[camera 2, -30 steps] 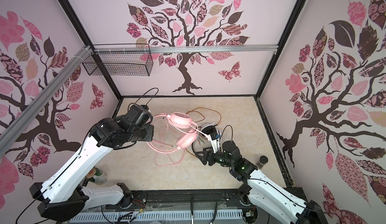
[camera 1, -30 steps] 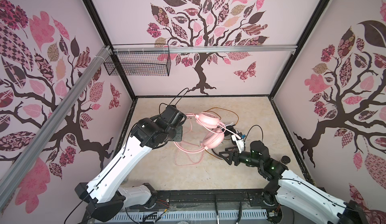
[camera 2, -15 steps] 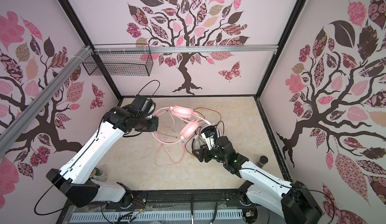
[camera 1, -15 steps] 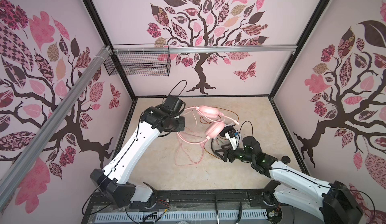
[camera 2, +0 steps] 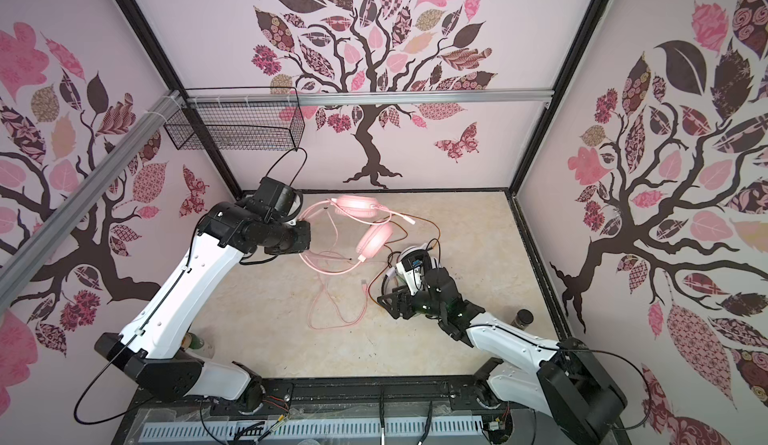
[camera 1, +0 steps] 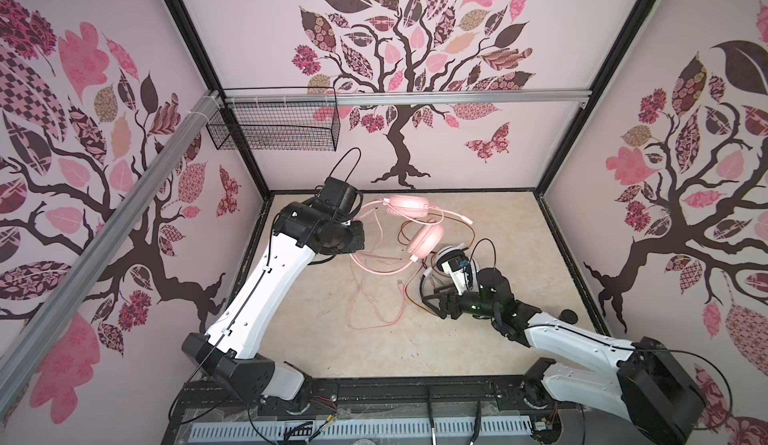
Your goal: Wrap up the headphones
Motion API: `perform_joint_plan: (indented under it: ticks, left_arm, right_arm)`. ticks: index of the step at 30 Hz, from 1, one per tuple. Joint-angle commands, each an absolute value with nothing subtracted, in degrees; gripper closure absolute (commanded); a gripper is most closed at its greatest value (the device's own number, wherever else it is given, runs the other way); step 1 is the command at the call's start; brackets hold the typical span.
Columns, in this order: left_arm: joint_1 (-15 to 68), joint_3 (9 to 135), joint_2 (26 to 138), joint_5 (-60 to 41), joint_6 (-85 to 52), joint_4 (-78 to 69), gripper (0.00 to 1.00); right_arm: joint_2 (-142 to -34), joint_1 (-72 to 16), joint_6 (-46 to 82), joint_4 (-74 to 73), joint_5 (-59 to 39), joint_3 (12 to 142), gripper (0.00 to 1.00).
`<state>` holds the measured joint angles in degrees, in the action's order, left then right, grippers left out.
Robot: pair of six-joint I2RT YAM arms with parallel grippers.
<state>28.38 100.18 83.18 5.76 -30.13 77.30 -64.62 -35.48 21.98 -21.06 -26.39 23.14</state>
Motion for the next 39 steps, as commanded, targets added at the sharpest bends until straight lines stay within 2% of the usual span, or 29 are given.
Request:
perform_joint_plan:
  ticks: [1, 4, 6, 9, 14, 17, 23, 26, 31, 35, 39]
  left_arm:
    - [30.4, 104.6, 81.3, 12.6, -38.5, 79.2, 1.00]
    - [32.7, 103.6, 79.8, 13.9, -39.0, 77.4, 1.00]
    - [32.9, 102.1, 78.2, 10.9, -38.3, 74.2, 1.00]
    - [32.9, 100.9, 76.5, 8.4, -39.6, 71.9, 1.00]
    - [32.9, 102.2, 75.4, 7.6, -42.1, 72.5, 1.00]
    - [32.9, 102.7, 74.6, 7.6, -42.5, 73.2, 1.00]
    - [32.9, 103.6, 73.4, 6.9, -41.7, 72.6, 1.00]
    - [32.8, 105.3, 74.2, 6.9, -41.1, 73.6, 1.00]
    - [32.8, 107.4, 75.4, 6.2, -40.8, 74.6, 1.00]
    - [32.8, 107.5, 75.5, 5.5, -40.6, 74.7, 1.00]
    - [32.8, 107.8, 75.8, 5.4, -40.4, 75.1, 1.00]
  right_arm:
    - [-66.2, -35.2, 22.0, -23.0, -25.9, 26.2, 0.25]
    - [-67.8, -35.2, 21.9, -21.9, -25.5, 28.1, 0.27]
    - [-68.9, -35.2, 22.0, -21.5, -25.6, 29.3, 0.29]
    - [-71.2, -35.2, 20.7, -21.6, -29.2, 31.5, 0.37]
    - [-75.4, -35.3, 18.4, -24.0, -33.5, 34.7, 0.38]
    - [-78.0, -35.3, 16.2, -32.4, -36.5, 34.4, 0.37]
    - [-94.9, -36.7, 19.4, -54.1, -43.6, 38.8, 0.34]
    - [-103.4, -39.4, 21.5, -55.7, -45.8, 44.8, 0.37]
    - [-113.9, -44.5, 24.5, -58.1, -43.2, 51.8, 0.37]
    - [-121.0, -45.1, 33.0, -66.8, -42.8, 54.7, 0.37]
    - [-124.7, -45.3, 36.5, -67.7, -43.7, 57.8, 0.39]
